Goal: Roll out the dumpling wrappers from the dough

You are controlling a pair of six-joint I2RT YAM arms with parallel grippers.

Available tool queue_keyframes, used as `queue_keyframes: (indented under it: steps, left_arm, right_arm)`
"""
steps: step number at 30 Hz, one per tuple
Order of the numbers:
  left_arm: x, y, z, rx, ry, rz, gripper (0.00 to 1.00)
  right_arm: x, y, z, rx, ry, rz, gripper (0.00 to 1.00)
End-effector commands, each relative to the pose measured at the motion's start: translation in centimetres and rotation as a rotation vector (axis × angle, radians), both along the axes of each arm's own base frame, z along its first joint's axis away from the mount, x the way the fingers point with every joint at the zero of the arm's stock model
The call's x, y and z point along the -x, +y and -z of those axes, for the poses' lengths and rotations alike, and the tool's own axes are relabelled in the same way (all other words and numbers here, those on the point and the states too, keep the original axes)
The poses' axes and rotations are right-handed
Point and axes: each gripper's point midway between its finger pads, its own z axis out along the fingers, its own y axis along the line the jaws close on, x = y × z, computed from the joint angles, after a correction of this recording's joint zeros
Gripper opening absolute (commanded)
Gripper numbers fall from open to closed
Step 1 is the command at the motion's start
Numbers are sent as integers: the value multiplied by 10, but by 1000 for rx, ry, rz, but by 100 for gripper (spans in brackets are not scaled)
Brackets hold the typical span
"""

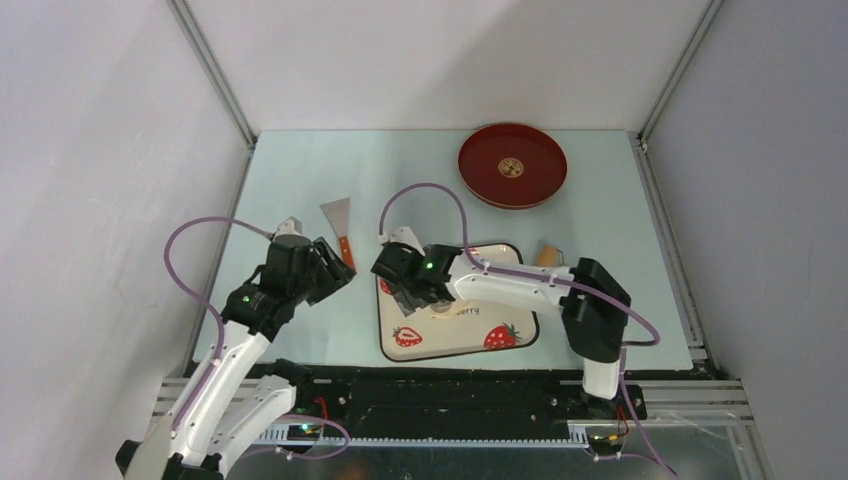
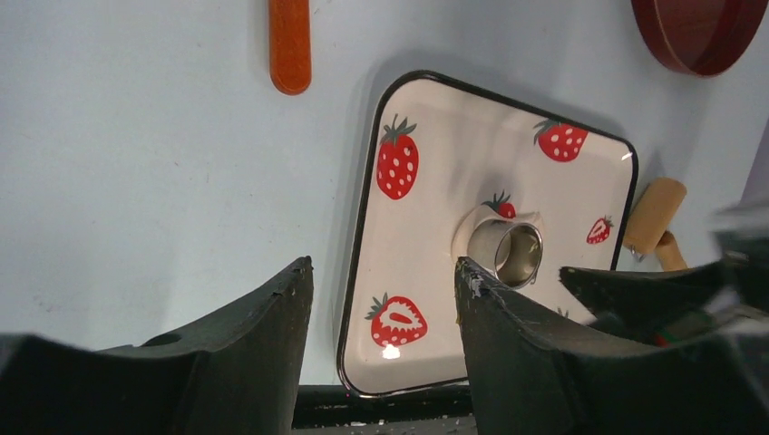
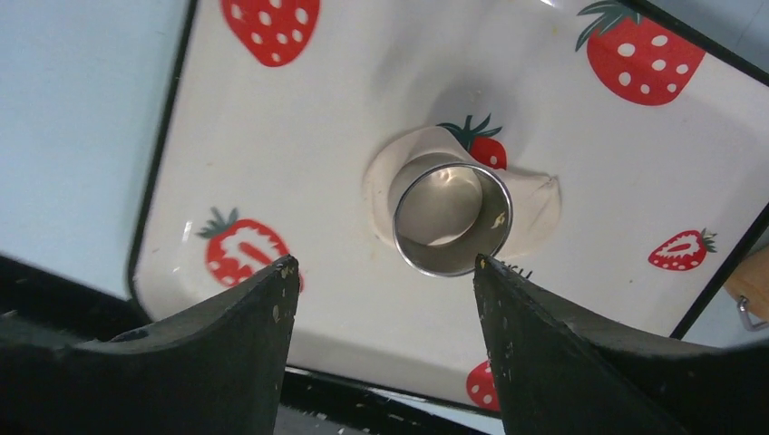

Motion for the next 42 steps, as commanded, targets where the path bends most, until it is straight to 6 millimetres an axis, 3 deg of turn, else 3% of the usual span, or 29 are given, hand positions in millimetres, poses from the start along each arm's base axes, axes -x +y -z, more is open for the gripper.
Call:
queue_keyframes:
  steps: [1,7,8,9,10,11,12,13,14,19,23,26,32,35,42]
  left_arm:
    - [-6,-17,1,12,5,118,62]
    - [-18,-60,2,99,32,279,60]
    - [-21,-66,6,108,48,293,60]
    - [-23,-78,2,139,30,327,59]
    - [-24,-84,6,146,47,340,59]
    - [-26,-96,2,173,31,370,58]
    - [-28,-103,9,178,50,384,58]
    - [-28,-115,6,200,42,415,57]
    - [-29,-121,15,201,72,429,56]
    - [-30,-160,38,234,143,501,52]
    - [-32,-179,56,228,186,531,49]
    - [-31,-187,66,217,210,544,44]
    - [-28,-184,82,185,241,539,43]
    - [-26,-183,84,182,245,540,38]
    - [-23,-180,89,173,254,537,35]
  right_arm:
    - [0,4,-53,-193,32,42,75]
    - [-8,-32,-69,-459,193,140,69]
    - [-15,-48,-70,-505,200,188,67]
    - [-7,-56,-67,-541,248,186,63]
    - [-19,-65,-69,-585,247,226,60]
    - [-11,-71,-65,-617,298,221,58]
    - [-22,-78,-67,-661,297,261,55]
    - [-15,-82,-61,-687,349,258,54]
    - [-23,-87,-61,-723,353,283,52]
    - [-26,-90,-33,-749,480,335,45]
    - [-32,-73,-18,-791,556,333,38]
    - [-35,-67,-6,-797,593,346,37]
    - [-35,-60,13,-785,642,352,31]
    - [-33,-57,19,-782,655,345,26]
    - [-34,-58,30,-763,666,362,25]
